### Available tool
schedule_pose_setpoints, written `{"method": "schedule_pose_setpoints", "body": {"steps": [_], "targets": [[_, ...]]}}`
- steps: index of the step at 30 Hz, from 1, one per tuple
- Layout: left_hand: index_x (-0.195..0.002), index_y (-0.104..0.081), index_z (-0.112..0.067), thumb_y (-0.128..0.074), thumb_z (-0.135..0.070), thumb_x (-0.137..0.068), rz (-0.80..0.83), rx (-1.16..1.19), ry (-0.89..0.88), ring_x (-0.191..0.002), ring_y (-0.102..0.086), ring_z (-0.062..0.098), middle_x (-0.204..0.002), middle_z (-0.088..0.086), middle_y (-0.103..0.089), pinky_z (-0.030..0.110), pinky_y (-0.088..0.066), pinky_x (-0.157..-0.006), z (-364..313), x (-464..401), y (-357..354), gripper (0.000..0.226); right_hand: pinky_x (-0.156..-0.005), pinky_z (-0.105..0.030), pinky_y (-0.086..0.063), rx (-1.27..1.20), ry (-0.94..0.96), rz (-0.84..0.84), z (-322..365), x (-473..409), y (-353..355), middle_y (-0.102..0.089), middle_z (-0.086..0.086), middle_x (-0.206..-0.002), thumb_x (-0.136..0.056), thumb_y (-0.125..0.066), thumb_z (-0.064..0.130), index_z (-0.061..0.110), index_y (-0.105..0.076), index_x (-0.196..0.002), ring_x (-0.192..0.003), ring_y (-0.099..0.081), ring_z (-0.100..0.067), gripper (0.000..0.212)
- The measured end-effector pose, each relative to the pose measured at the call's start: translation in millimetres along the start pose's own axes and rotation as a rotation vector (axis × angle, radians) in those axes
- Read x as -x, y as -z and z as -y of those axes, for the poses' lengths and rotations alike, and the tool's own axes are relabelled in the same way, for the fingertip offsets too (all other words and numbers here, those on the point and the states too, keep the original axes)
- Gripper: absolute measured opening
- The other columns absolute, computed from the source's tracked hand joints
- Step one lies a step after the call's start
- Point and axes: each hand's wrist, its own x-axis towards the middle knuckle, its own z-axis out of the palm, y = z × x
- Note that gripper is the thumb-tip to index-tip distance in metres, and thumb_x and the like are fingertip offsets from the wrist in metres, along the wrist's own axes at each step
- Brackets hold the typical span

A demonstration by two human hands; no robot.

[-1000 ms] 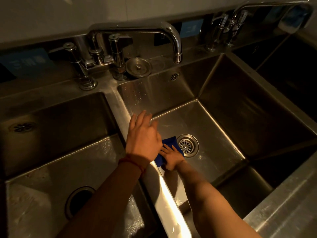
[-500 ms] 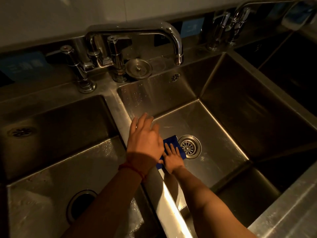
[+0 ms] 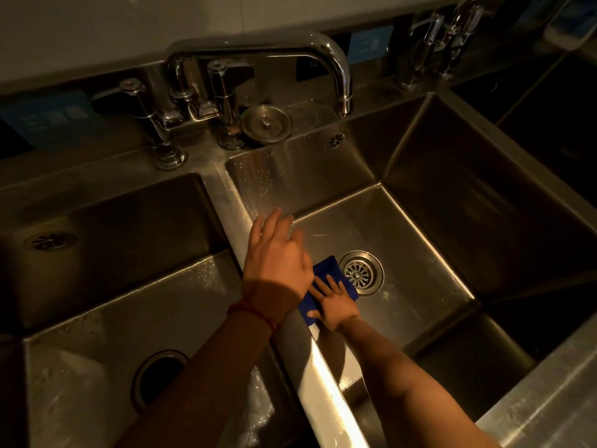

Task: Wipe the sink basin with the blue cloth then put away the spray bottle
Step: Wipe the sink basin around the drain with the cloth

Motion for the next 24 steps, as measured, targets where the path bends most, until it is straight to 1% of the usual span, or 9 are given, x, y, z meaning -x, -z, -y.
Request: {"method": "schedule_pose_setpoints", "body": {"steps": [3, 6, 11, 19, 24], "targets": [[-0.129, -0.049, -0.015, -0.046, -0.027, -0.089, 0.006, -0.007, -0.003, -0.139, -0.015, 0.018, -0.145, 0.005, -0.037, 0.036, -0.001, -0.114, 0.1, 0.2, -1.3, 0.042, -0.118, -0.048, 0.003, -0.005, -0.025, -0.011, 3.9, -3.1, 3.4, -0.002, -0.003, -0.161, -0.096, -0.038, 0.051, 0.027, -0.007, -0.151, -0.147, 0.005, -0.030, 0.068], [-0.126, -0.051, -0.013, -0.048, -0.025, -0.087, -0.010, -0.008, -0.015, -0.139, -0.017, 0.019, -0.144, 0.006, -0.040, 0.037, -0.001, -0.114, -0.4, 0.9, -1.0, 0.041, -0.118, -0.047, 0.001, -0.040, -0.046, -0.014, 6.8, -9.6, 9.5, -0.004, -0.001, -0.161, -0.096, -0.040, 0.048, 0.026, -0.009, -0.151, -0.147, 0.004, -0.029, 0.067], [-0.125, -0.053, -0.013, -0.048, -0.025, -0.087, -0.024, -0.017, -0.018, -0.138, -0.019, 0.019, -0.143, 0.006, -0.041, 0.036, 0.000, -0.114, -1.5, 1.2, 0.0, 0.040, -0.120, -0.045, -0.002, -0.070, -0.115, -0.058, 12.3, -21.3, 22.1, -0.003, 0.001, -0.161, -0.098, -0.037, 0.047, 0.024, -0.006, -0.151, -0.147, 0.003, -0.027, 0.066], [-0.128, -0.049, -0.014, -0.048, -0.024, -0.088, -0.029, -0.025, -0.023, -0.138, -0.019, 0.020, -0.143, 0.007, -0.041, 0.037, -0.002, -0.114, -1.0, 1.4, 0.3, 0.041, -0.119, -0.044, 0.001, -0.010, -0.087, -0.054, 11.1, 1.1, 1.7, 0.001, -0.002, -0.161, -0.098, -0.030, 0.050, 0.025, -0.002, -0.151, -0.147, 0.005, -0.027, 0.064], [-0.128, -0.049, -0.014, -0.048, -0.024, -0.088, -0.033, -0.009, -0.022, -0.138, -0.019, 0.020, -0.143, 0.007, -0.041, 0.037, -0.002, -0.114, -1.4, 0.7, -1.3, 0.041, -0.120, -0.042, 0.001, -0.001, -0.086, -0.082, 11.0, -6.4, 3.5, -0.002, -0.002, -0.161, -0.098, -0.028, 0.051, 0.023, -0.004, -0.151, -0.147, 0.005, -0.027, 0.064]]}}
